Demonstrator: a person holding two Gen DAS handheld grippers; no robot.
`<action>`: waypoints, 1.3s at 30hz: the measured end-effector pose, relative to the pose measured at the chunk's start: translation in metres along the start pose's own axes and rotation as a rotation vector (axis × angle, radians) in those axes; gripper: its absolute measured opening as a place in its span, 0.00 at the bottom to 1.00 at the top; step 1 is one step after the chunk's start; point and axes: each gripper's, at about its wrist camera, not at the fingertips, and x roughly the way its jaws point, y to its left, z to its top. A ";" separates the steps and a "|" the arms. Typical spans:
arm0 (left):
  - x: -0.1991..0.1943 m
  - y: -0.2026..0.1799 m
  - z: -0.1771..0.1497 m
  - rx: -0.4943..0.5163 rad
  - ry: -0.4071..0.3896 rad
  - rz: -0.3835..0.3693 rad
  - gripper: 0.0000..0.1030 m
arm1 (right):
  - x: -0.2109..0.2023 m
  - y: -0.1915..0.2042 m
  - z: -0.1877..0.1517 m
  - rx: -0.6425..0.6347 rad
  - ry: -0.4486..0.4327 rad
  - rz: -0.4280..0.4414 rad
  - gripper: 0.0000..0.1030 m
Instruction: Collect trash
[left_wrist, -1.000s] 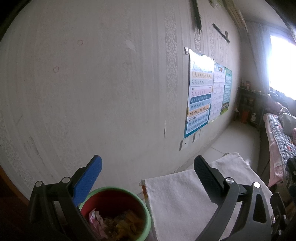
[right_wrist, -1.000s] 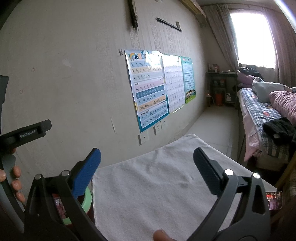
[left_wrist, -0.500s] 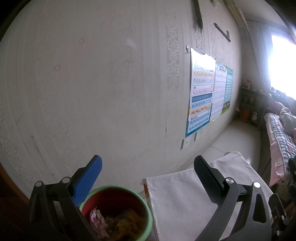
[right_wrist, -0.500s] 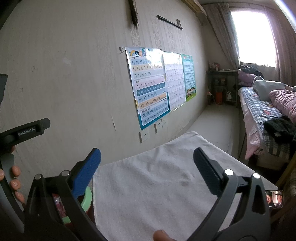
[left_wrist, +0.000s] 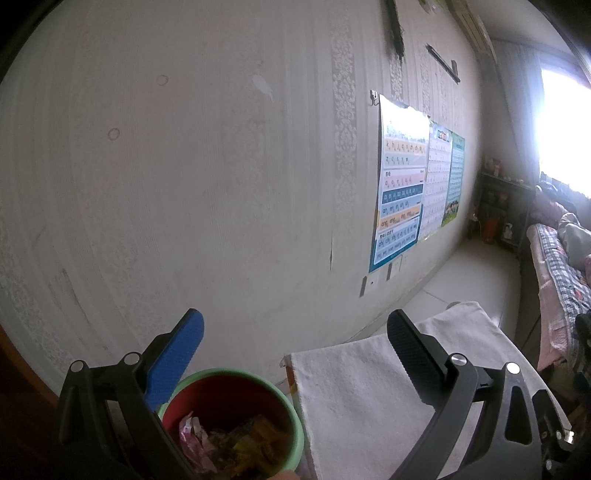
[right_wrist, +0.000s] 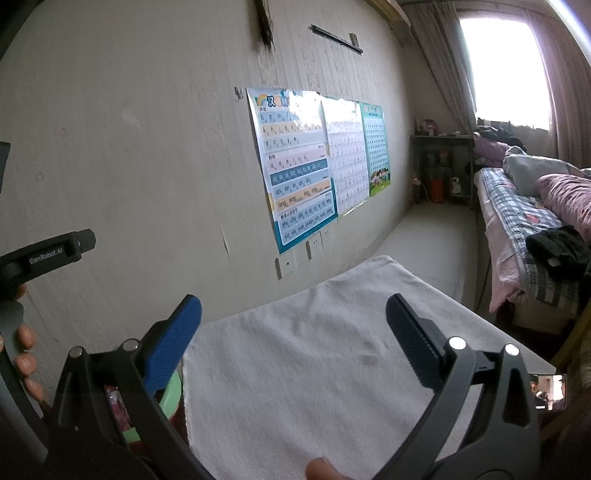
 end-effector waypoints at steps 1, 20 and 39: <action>0.000 0.000 0.000 -0.001 0.000 0.000 0.92 | 0.000 0.000 0.000 0.000 0.000 0.000 0.96; -0.001 0.000 -0.003 0.000 -0.003 0.002 0.92 | 0.003 0.000 -0.007 0.001 0.014 -0.001 0.96; 0.001 -0.001 -0.008 0.007 0.012 -0.013 0.92 | 0.006 0.000 -0.010 0.001 0.023 -0.001 0.96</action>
